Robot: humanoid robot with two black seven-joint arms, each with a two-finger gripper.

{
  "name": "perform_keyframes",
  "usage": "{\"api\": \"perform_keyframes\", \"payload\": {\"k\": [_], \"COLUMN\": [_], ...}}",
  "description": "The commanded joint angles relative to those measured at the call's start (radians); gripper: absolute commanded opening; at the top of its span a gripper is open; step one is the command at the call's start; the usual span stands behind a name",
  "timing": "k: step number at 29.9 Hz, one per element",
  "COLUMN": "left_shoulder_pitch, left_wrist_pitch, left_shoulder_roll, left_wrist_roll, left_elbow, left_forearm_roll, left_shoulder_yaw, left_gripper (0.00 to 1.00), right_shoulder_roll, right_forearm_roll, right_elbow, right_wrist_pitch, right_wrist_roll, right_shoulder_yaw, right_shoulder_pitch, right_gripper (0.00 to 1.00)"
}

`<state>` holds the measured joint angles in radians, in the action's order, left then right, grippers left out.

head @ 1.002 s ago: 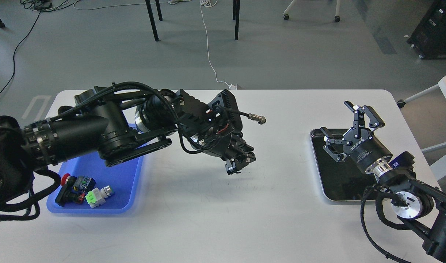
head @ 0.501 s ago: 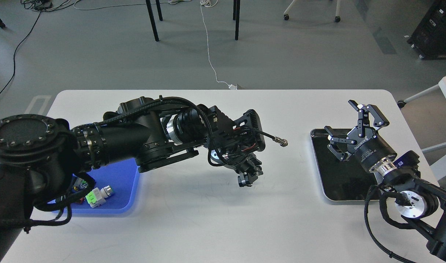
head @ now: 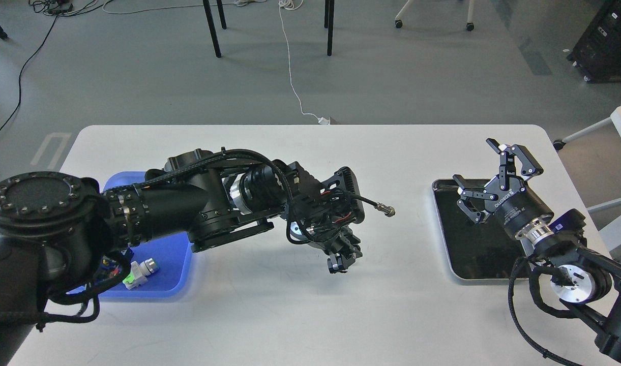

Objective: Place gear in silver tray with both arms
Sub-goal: 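Carry the gear with the left gripper toward the table center, then open the left gripper to drop the gear on the table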

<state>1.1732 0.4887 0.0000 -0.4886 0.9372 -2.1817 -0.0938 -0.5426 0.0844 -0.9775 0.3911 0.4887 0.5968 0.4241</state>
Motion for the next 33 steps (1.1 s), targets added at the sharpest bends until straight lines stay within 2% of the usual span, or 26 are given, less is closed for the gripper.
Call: {"api": "perform_keyframes", "payload": {"k": [1, 11, 13, 15, 19, 25, 29, 33], "left_shoulder_pitch": [-0.004, -0.012, -0.017, -0.017, -0.010, 0.057, 0.060, 0.011], "left_wrist_pitch": [0.000, 0.000, 0.000, 0.000, 0.000, 0.000, 0.000, -0.008], "left_shoulder_roll": [0.000, 0.000, 0.000, 0.000, 0.000, 0.000, 0.000, 0.113], "left_wrist_roll": [0.000, 0.000, 0.000, 0.000, 0.000, 0.000, 0.000, 0.000], "left_elbow": [-0.005, -0.006, -0.006, -0.006, -0.006, 0.008, 0.031, 0.035], "left_forearm_roll": [0.000, 0.000, 0.000, 0.000, 0.000, 0.038, 0.208, 0.478], "left_shoulder_yaw": [-0.053, -0.058, -0.057, -0.053, -0.043, 0.014, 0.159, 0.288], "left_gripper": [0.23, 0.26, 0.33, 0.47, 0.85, 0.89, 0.98, 0.98], "right_shoulder_roll": [0.000, 0.000, 0.000, -0.002, -0.002, -0.011, -0.031, -0.039], "right_forearm_roll": [0.000, 0.001, 0.000, 0.000, 0.001, 0.006, 0.014, 0.014], "right_elbow": [0.000, 0.000, 0.000, 0.000, 0.000, -0.003, -0.007, -0.009], "right_wrist_pitch": [0.000, 0.000, 0.000, 0.000, 0.000, 0.003, 0.006, 0.008], "right_wrist_roll": [0.000, 0.000, 0.000, 0.000, 0.000, 0.000, 0.000, 0.000], "right_shoulder_yaw": [0.000, 0.000, 0.000, 0.000, 0.000, -0.003, -0.008, -0.006], "right_shoulder_pitch": [0.001, 0.001, 0.001, 0.001, 0.002, 0.010, 0.015, 0.016], "right_gripper": [0.99, 0.99, 0.99, 0.99, 0.99, 0.99, 0.99, 0.99]}}
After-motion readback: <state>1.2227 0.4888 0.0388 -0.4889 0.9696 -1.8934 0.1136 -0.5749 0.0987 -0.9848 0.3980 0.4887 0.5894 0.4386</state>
